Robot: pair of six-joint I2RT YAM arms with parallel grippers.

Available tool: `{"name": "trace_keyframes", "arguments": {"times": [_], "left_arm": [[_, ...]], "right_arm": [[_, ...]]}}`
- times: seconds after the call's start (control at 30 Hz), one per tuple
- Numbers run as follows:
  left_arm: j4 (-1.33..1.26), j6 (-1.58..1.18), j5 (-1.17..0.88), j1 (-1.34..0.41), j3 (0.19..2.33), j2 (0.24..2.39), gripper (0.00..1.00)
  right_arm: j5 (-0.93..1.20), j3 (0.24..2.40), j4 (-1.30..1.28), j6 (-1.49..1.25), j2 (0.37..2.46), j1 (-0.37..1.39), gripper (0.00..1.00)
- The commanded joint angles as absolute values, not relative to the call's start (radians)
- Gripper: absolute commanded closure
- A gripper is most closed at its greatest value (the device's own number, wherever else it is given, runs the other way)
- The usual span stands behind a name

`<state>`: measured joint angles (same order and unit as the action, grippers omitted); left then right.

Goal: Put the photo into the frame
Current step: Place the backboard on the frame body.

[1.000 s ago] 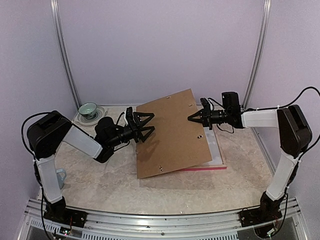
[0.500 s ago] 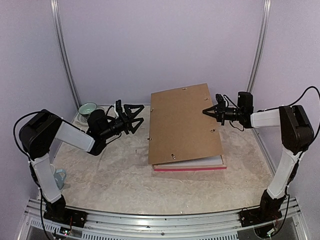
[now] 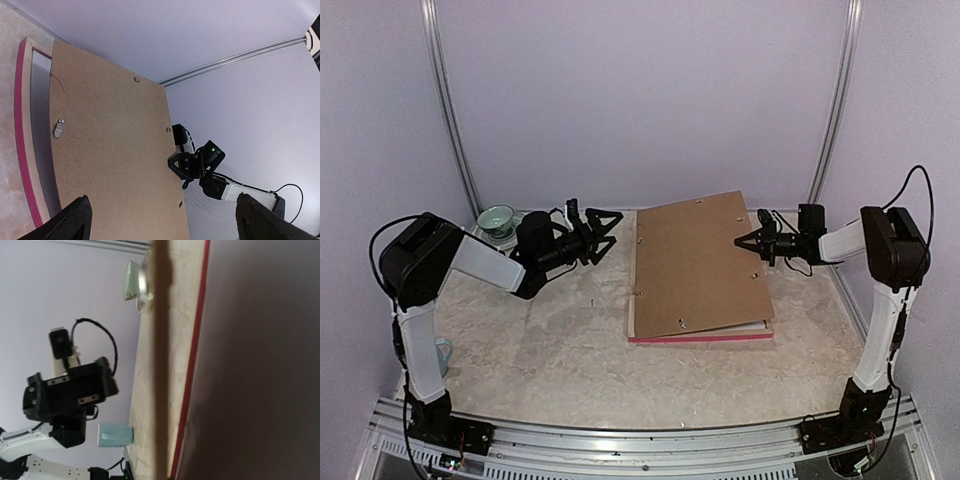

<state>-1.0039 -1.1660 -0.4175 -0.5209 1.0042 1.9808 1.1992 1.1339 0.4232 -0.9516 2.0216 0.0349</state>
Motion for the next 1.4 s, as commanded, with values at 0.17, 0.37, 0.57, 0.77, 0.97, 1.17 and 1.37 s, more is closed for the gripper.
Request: {"name": "trace_keyframes", "arguments": {"times": [0.17, 0.37, 0.57, 0.77, 0.97, 1.17, 1.37], "left_arm": [[-0.983, -1.146, -0.426, -0.571, 1.008, 2.027, 0.01], [-0.983, -1.156, -0.439, -0.597, 1.003, 2.037, 0.01], [-0.825, -1.146, -0.401, -0.636, 0.969, 1.987, 0.01], [-0.354, -0.965, -0.204, -0.717, 1.058, 1.881, 0.01], [-0.254, -0.936, -0.171, -0.723, 1.111, 1.888, 0.01], [-0.187, -0.935, -0.178, -0.731, 1.153, 1.928, 0.01], [-0.166, -0.93, -0.188, -0.733, 1.181, 1.957, 0.01]], "right_arm": [[1.284, 1.245, 0.466, -0.922, 2.123, 0.014, 1.0], [1.288, 1.231, 0.54, -0.976, 2.164, 0.011, 1.0], [1.284, 1.205, 0.61, -1.026, 2.173, 0.009, 1.0], [1.278, 1.216, 0.604, -1.032, 2.165, 0.01, 1.0], [1.275, 1.225, 0.592, -1.028, 2.159, 0.009, 1.0], [1.273, 1.222, 0.576, -1.015, 2.153, 0.01, 1.0], [1.272, 1.225, 0.574, -1.013, 2.158, 0.01, 1.0]]}}
